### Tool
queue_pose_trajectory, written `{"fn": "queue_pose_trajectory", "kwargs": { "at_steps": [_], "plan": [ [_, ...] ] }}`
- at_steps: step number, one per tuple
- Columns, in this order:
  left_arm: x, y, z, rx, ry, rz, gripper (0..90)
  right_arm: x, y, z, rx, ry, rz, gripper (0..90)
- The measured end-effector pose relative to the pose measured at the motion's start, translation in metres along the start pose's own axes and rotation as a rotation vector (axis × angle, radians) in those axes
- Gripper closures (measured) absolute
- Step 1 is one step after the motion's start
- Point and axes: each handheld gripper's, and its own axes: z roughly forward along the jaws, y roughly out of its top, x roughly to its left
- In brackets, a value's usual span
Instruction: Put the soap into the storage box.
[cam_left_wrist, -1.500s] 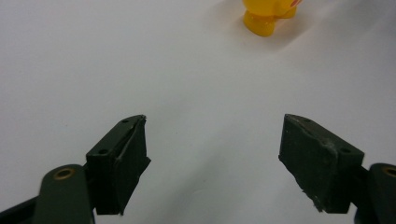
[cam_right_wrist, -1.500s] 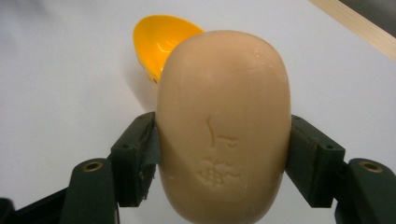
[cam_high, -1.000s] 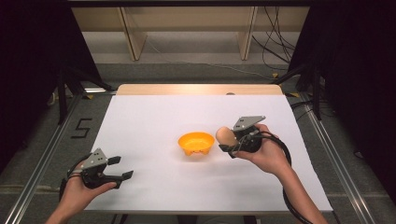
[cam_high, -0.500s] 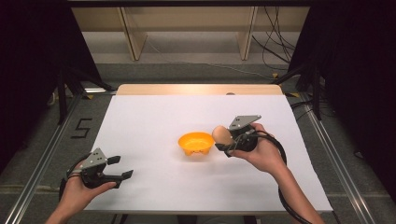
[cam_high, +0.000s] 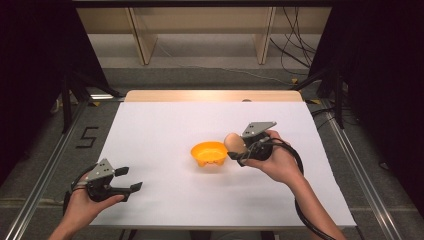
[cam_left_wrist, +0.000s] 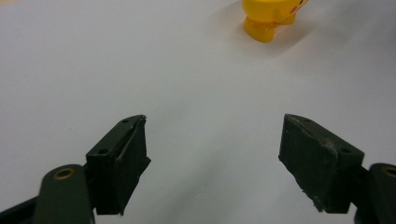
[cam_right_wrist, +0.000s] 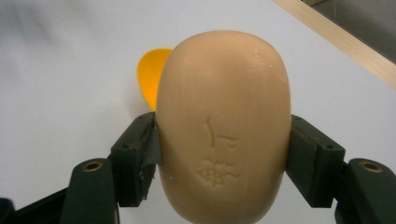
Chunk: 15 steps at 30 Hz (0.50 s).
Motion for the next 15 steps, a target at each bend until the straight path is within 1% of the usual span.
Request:
{"fn": "queue_pose_trajectory", "kwargs": {
  "at_steps": [1,2,3,4,5,6,8,9,10,11,12,14,15],
  "plan": [
    [0.0006,0.0001,-0.0004,0.006,0.002,0.008,22.7,-0.0001,0.0003,0.0009,-0.006,-0.004,-0.01,33.7],
    [0.0005,0.0001,-0.0003,0.005,0.002,0.008,22.7,-0.0009,0.0013,0.0003,0.005,0.007,-0.022,33.7],
    [0.0004,0.0002,-0.0004,0.005,0.001,0.007,22.7,-0.0005,0.0016,0.0005,0.003,0.004,-0.007,33.7],
    [0.0004,0.0002,-0.0004,0.006,0.001,0.007,22.7,-0.0004,0.0019,0.0009,-0.009,-0.007,-0.009,33.7],
    [0.0005,0.0001,-0.0005,0.005,0.002,0.008,22.8,-0.0002,0.0022,0.0016,-0.017,-0.008,-0.008,33.7],
    [0.0,0.0,-0.0001,-0.001,0.0,0.001,22.7,0.0012,0.0028,0.0014,-0.004,0.007,0.003,33.7],
    [0.0001,0.0,-0.0001,0.0,0.0,0.001,22.7,-0.0001,0.0039,0.002,-0.008,0.004,-0.011,33.7],
    [0.0,0.0,-0.0001,0.0,0.0,0.0,22.7,0.0009,0.0042,0.0034,-0.015,-0.004,0.002,33.7],
    [-0.0001,0.0001,-0.0002,0.0,0.0,0.0,22.7,0.0009,0.0042,0.0034,-0.015,-0.004,0.002,33.7],
    [0.0005,0.0002,-0.0007,0.006,0.002,0.009,22.7,-0.0001,0.005,0.003,-0.009,0.007,-0.009,33.7],
    [0.0004,0.0002,-0.0006,0.005,0.002,0.008,22.7,0.0005,0.0056,0.0026,-0.005,0.008,0.001,33.7],
    [0.0005,0.0002,-0.0006,0.006,0.001,0.009,22.7,-0.0008,0.0065,0.0037,-0.024,-0.007,-0.017,33.7],
    [-0.0001,0.0001,-0.0002,-0.001,0.0,0.001,22.7,-0.0006,0.0074,0.0029,-0.012,0.001,-0.01,33.7]
  ]
}}
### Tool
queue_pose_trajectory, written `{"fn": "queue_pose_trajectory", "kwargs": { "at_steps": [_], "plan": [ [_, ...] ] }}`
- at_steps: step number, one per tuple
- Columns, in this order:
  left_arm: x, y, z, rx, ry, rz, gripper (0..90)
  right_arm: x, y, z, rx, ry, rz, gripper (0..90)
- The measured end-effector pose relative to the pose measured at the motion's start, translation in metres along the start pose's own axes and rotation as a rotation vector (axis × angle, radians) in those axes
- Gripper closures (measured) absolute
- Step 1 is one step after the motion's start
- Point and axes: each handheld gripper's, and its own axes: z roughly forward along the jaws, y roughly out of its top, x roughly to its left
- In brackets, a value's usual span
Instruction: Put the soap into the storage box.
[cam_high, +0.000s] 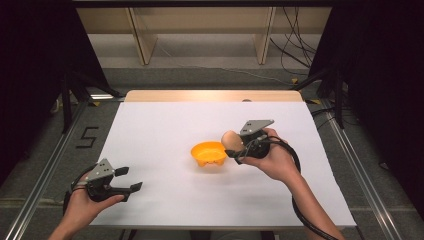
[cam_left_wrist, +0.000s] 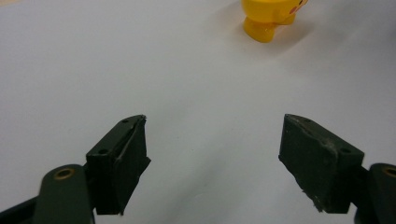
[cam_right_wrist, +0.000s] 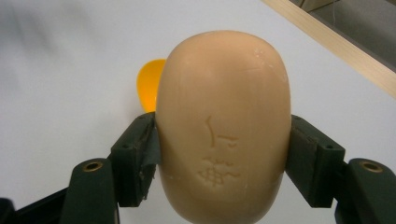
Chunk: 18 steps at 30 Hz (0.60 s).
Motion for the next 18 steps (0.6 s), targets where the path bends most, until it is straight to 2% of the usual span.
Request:
{"fn": "queue_pose_trajectory", "kwargs": {
  "at_steps": [2,5,7,11,12,14,15,16,18],
  "plan": [
    [0.0001,0.0002,-0.0004,0.002,-0.001,0.001,22.7,0.0005,0.0009,0.0027,-0.015,0.0,0.006,33.7],
    [0.0002,0.0001,-0.0003,0.001,-0.001,0.0,22.7,-0.0006,0.0021,0.0025,-0.005,0.001,-0.008,33.7],
    [0.0,-0.0001,0.0,-0.002,0.0,-0.001,22.7,-0.0001,0.0025,0.0028,-0.002,0.008,0.008,33.7],
    [0.0005,0.0002,-0.0005,0.002,0.004,0.006,22.7,-0.0016,0.0035,0.0046,-0.013,0.002,-0.009,33.7],
    [0.0005,0.0002,-0.0005,0.001,0.004,0.006,22.7,0.0,0.0037,0.005,-0.008,0.009,0.004,33.7],
    [0.0005,0.0003,-0.0005,0.002,0.004,0.006,22.7,-0.0011,0.0049,0.0064,-0.01,0.012,-0.005,33.7],
    [0.0005,0.0002,-0.0004,0.0,0.006,0.007,22.7,-0.0013,0.0049,0.0077,-0.027,0.0,-0.017,33.7],
    [0.0004,0.0002,-0.0005,0.001,0.007,0.006,22.7,-0.0007,0.0058,0.0075,-0.013,0.013,-0.003,33.7],
    [0.0005,0.0002,-0.0005,0.001,0.007,0.006,22.7,-0.0006,0.0068,0.0079,-0.009,0.009,0.002,33.7]
  ]
}}
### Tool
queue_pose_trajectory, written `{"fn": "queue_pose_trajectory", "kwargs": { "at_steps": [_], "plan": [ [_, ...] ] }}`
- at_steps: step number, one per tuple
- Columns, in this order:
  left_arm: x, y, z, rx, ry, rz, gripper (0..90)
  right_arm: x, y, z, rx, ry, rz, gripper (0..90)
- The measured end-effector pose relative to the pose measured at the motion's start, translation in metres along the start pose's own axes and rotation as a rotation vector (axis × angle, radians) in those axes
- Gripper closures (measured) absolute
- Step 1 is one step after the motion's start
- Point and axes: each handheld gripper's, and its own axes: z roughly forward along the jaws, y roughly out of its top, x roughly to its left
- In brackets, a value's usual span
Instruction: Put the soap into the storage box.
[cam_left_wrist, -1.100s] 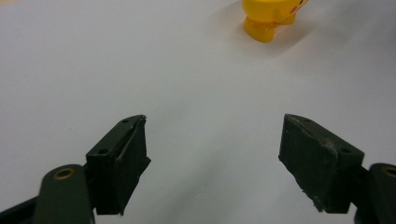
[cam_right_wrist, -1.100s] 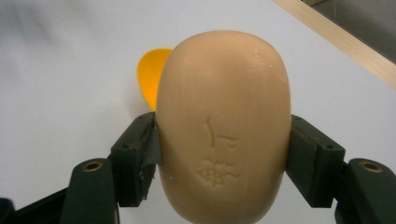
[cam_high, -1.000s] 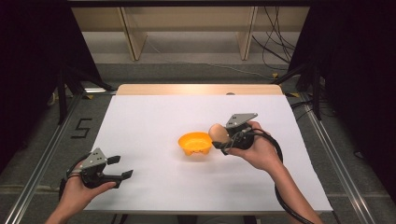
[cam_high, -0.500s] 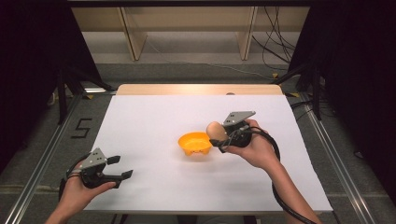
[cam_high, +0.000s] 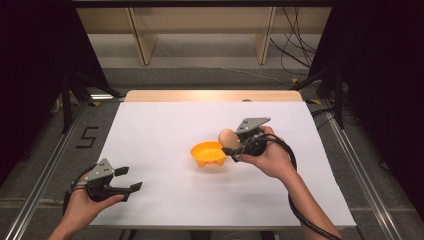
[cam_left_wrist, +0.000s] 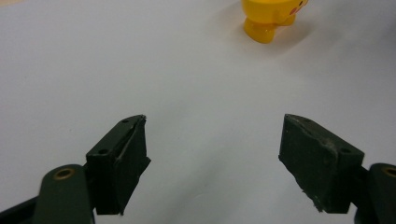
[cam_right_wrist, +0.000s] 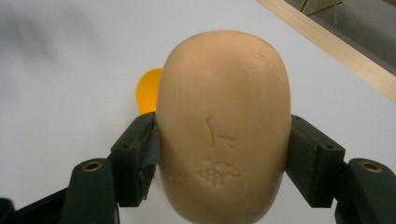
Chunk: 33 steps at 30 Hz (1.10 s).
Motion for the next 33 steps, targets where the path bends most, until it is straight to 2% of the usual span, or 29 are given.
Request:
{"fn": "queue_pose_trajectory", "kwargs": {
  "at_steps": [2,3,5,6,7,10,12,13,14,15,17,23,24,25,28,30,33],
  "plan": [
    [0.0,0.0,0.0,-0.001,0.0,-0.001,22.7,0.0,0.001,0.001,0.006,0.006,0.003,33.7],
    [0.0,0.0,0.0,-0.002,0.0,-0.002,22.7,0.0,0.002,0.003,-0.007,-0.004,-0.009,33.7],
    [0.0,0.0,0.0,-0.004,0.001,-0.002,22.7,0.001,0.003,0.004,0.005,0.008,0.003,33.7],
    [0.0,0.0,0.0,-0.004,0.0,-0.002,22.7,-0.001,0.004,0.006,-0.002,0.012,-0.029,33.7],
    [0.0,0.0,0.0,-0.003,0.0,-0.002,22.7,0.001,0.004,0.007,-0.001,0.009,-0.007,33.7],
    [0.0,0.0,0.0,-0.002,0.0,-0.002,22.7,0.001,0.007,0.007,0.008,0.011,0.002,33.7],
    [0.0,0.0,0.0,-0.002,0.002,-0.001,22.7,0.001,0.009,0.009,0.002,0.003,-0.016,33.7],
    [0.0,0.0,0.0,-0.003,0.003,-0.001,22.7,0.001,0.009,0.01,0.005,0.014,-0.008,33.7],
    [0.0,0.0,0.0,-0.001,0.004,-0.003,22.7,0.002,0.01,0.012,-0.011,0.004,0.002,33.7],
    [0.0,0.0,0.0,-0.003,-0.001,-0.003,22.7,0.001,0.011,0.012,0.0,0.019,-0.023,33.7],
    [0.0,0.0,0.0,-0.004,-0.002,-0.002,22.7,0.002,0.012,0.014,0.002,0.012,-0.007,33.7],
    [0.0,0.0,0.0,-0.001,0.001,-0.003,22.7,0.001,0.016,0.017,0.0,0.022,-0.022,33.7],
    [0.0,0.0,0.001,-0.005,-0.003,-0.003,22.7,0.002,0.016,0.019,-0.015,0.008,-0.013,33.7],
    [0.0,0.0,0.001,-0.005,-0.004,-0.003,22.7,0.001,0.017,0.018,-0.001,0.014,-0.024,33.7],
    [0.0,0.0,0.0,-0.001,0.002,-0.004,22.7,0.001,0.016,0.022,-0.013,0.006,-0.021,33.7],
    [0.0,0.0,0.0,-0.003,0.001,-0.005,22.7,0.001,0.017,0.025,0.009,0.029,-0.019,33.7],
    [0.0,0.0,0.0,-0.003,0.0,-0.005,22.7,0.0,0.018,0.028,0.001,0.016,-0.028,33.7]
  ]
}}
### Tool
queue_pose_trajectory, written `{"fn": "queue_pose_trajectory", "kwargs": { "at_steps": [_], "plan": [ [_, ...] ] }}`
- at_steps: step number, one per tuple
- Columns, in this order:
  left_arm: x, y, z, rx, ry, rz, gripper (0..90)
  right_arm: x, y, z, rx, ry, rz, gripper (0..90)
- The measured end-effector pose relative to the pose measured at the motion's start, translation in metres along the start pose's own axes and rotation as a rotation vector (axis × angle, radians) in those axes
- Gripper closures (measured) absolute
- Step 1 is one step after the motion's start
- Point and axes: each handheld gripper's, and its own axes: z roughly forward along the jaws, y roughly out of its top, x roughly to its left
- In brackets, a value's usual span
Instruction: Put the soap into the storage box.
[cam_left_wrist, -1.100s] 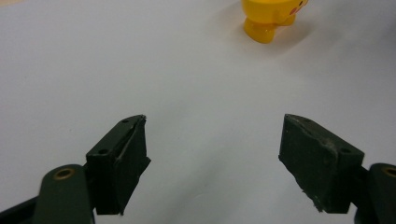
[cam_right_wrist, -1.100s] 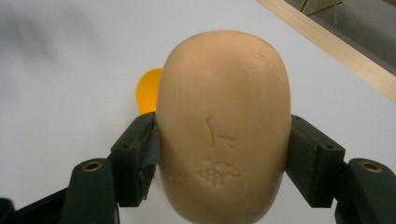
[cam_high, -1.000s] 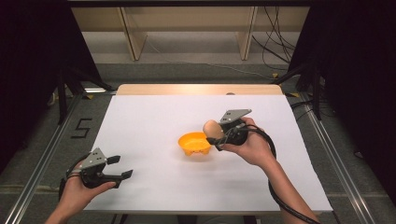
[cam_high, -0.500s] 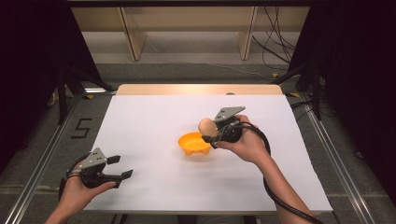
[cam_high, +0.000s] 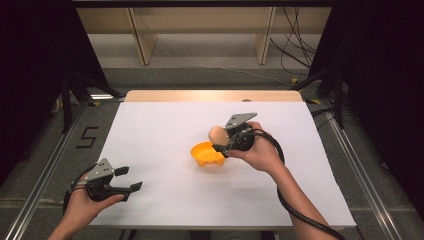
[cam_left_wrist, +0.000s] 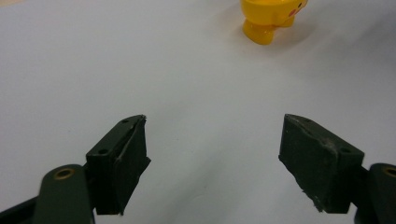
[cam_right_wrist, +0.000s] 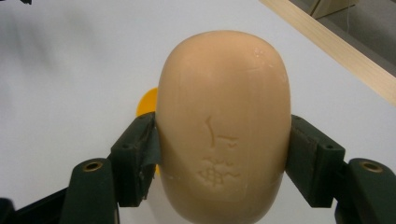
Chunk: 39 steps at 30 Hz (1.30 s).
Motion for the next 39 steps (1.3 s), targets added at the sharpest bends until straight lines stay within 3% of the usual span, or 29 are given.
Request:
{"fn": "queue_pose_trajectory", "kwargs": {
  "at_steps": [3,4,5,7,13,18,19,30,35,39],
  "plan": [
    [0.0,0.0,0.001,-0.01,-0.012,-0.007,22.7,0.0,0.001,0.003,0.002,0.002,-0.007,33.7],
    [0.0,0.0,0.0,-0.01,-0.013,-0.007,22.7,0.001,0.001,0.003,0.011,0.012,0.014,33.7],
    [0.001,0.001,0.0,0.001,-0.009,0.009,22.7,0.001,0.002,0.005,0.008,0.01,0.003,33.7],
    [0.0,0.0,0.0,-0.003,-0.01,-0.014,22.7,0.0,0.002,0.007,0.009,0.009,-0.01,33.7],
    [0.001,0.0,0.0,-0.006,-0.01,-0.001,22.7,0.002,0.003,0.014,0.014,0.011,0.007,33.6],
    [0.001,0.0,0.0,-0.009,-0.013,-0.001,22.7,0.0,0.003,0.018,0.011,0.028,-0.019,33.7],
    [0.001,0.0,0.0,-0.009,-0.01,-0.009,22.7,0.002,0.003,0.019,0.004,0.02,0.005,33.7],
    [0.001,0.0,0.0,-0.009,-0.013,-0.001,22.7,0.001,-0.001,0.023,0.008,0.022,-0.003,33.6],
    [0.001,0.0,0.0,-0.01,-0.01,-0.008,22.7,0.001,-0.002,0.024,0.037,0.038,0.005,33.6],
    [0.001,0.0,0.0,-0.01,-0.011,-0.008,22.7,0.001,-0.003,0.027,0.02,0.03,-0.001,33.6]
  ]
}}
